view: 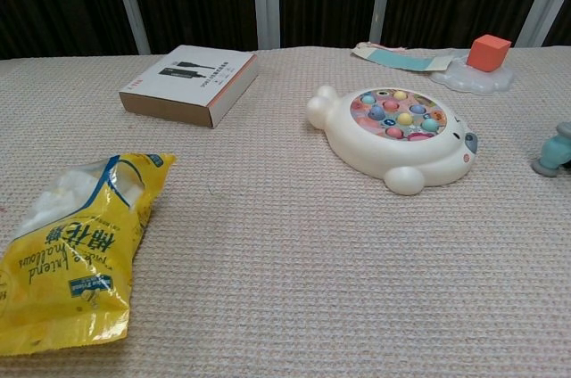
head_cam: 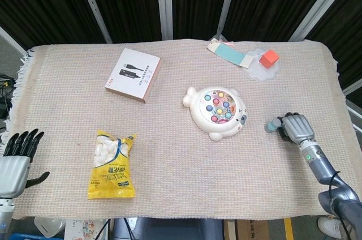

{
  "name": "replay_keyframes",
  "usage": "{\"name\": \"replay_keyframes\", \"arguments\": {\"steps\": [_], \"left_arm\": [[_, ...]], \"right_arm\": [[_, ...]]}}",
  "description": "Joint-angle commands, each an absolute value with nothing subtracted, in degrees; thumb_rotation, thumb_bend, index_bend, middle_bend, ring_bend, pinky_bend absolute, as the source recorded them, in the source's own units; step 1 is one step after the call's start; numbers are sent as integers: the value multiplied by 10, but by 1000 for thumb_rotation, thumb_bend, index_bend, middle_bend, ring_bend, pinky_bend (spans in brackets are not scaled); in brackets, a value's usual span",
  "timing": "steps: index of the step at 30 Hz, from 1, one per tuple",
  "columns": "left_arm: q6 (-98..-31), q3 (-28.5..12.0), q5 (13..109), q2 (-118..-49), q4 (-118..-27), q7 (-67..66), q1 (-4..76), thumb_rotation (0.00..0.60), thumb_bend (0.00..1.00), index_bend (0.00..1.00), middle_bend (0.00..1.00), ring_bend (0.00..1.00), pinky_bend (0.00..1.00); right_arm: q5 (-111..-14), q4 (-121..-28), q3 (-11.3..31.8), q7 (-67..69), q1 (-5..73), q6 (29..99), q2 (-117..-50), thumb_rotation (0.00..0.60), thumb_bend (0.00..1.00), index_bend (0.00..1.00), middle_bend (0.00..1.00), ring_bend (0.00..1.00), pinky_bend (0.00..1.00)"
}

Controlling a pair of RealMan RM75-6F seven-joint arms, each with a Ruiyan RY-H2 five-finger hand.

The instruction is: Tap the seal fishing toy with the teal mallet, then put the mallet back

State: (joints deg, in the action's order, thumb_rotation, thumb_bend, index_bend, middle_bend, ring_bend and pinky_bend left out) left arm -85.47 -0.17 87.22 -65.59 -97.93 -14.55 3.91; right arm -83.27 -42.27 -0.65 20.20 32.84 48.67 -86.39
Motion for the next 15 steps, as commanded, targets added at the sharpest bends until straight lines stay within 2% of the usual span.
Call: {"name": "replay_keyframes", "arguments": {"steps": [1, 6, 15], "left_arm": [[-853, -2, 871, -656, -979, -146, 40, 600, 133, 0, 0, 0, 0], [-850, -3, 869, -658, -979, -146, 41, 600, 133, 0, 0, 0, 0], [-847, -4, 866, -658, -974, -143, 43, 600, 133, 0, 0, 0, 0]], "right_arm": [[-821, -454, 1, 183, 340, 459, -841, 600, 358, 405, 431, 244, 257], [-803, -496, 10, 146, 348, 433, -816, 600, 351, 350, 413, 223, 232], [-775, -524, 21, 96, 347, 416, -808, 600, 337, 331, 403, 212, 219]]}}
